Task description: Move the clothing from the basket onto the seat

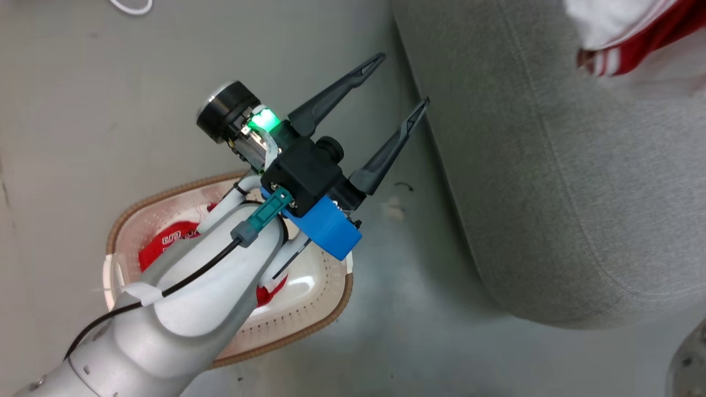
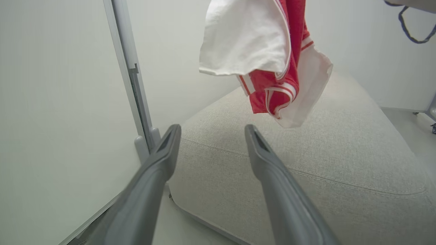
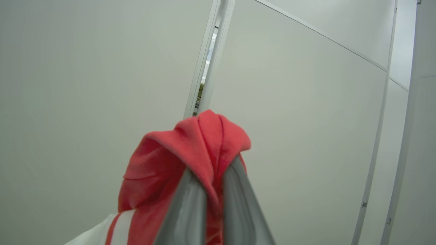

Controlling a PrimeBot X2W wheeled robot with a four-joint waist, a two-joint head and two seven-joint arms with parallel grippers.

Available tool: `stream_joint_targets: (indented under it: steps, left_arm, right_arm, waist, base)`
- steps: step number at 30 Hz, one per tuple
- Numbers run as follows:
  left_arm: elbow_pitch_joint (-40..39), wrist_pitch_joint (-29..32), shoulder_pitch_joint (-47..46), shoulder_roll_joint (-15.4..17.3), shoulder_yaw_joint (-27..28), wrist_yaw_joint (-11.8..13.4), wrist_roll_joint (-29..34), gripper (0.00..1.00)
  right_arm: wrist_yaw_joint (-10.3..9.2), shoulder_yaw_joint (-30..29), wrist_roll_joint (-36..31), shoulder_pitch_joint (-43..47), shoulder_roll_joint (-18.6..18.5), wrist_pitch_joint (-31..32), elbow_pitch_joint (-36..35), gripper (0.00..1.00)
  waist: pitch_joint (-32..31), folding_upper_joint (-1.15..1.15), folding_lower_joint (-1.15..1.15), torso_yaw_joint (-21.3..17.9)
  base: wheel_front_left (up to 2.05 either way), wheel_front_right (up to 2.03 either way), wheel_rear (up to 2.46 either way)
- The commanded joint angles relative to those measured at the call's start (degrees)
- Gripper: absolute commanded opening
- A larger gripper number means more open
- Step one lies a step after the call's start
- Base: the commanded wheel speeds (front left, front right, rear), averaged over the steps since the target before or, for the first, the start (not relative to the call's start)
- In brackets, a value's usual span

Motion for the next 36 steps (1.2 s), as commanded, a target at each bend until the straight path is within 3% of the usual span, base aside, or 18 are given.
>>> stream_joint_targets:
  steps: [1,11,15,25,34,35,36]
  left_arm:
    - [-0.7,0.3,-1.5,0.4,0.0,0.3,0.6,1.00]
    - [-2.4,0.8,-3.6,1.6,-0.5,0.3,1.4,1.00]
    - [-2.8,1.0,-3.9,2.0,-0.6,0.3,1.6,1.00]
    - [-2.8,0.9,-4.7,2.1,-1.2,0.2,1.4,1.00]
    - [-2.0,0.0,-4.8,1.5,-1.3,0.5,1.1,1.00]
    - [-1.9,-0.1,-4.7,1.4,-1.3,0.6,1.0,1.00]
    - [-1.7,-0.2,-4.6,1.4,-1.2,0.7,1.0,1.00]
  right_arm:
    - [0.03,-1.3,-0.2,-2.8,-2.0,-0.2,0.4,0.00]
    - [0.02,-7.6,1.7,-9.2,-12.5,-0.2,11.2,0.00]
    - [0.03,-8.6,1.9,-8.6,-14.9,-0.2,17.2,0.00]
    - [0.02,-9.7,1.2,-6.5,-13.5,-0.2,32.3,0.00]
    - [0.02,-10.6,2.1,-2.6,-11.4,-0.2,37.6,0.00]
    - [0.02,-10.6,2.1,-2.3,-11.3,-0.2,37.6,0.04]
    - [0.03,-10.5,2.0,-1.7,-11.2,-0.2,37.3,0.82]
  waist:
    - [3.6,0.00,-0.01,0.8]
    - [9.6,0.00,-0.01,0.7]
    - [11.1,0.00,-0.01,0.8]
    - [12.5,0.00,-0.01,1.5]
    - [12.0,0.00,-0.01,2.7]
    - [11.8,0.00,-0.01,2.7]
    - [11.4,0.00,-0.01,2.8]
  base:
    - [0.00,0.00,0.00]
    - [0.00,0.00,0.00]
    - [0.00,0.00,0.00]
    - [0.00,0.00,0.00]
    - [0.00,0.00,0.00]
    - [0.00,0.00,0.00]
    - [0.00,0.00,0.00]
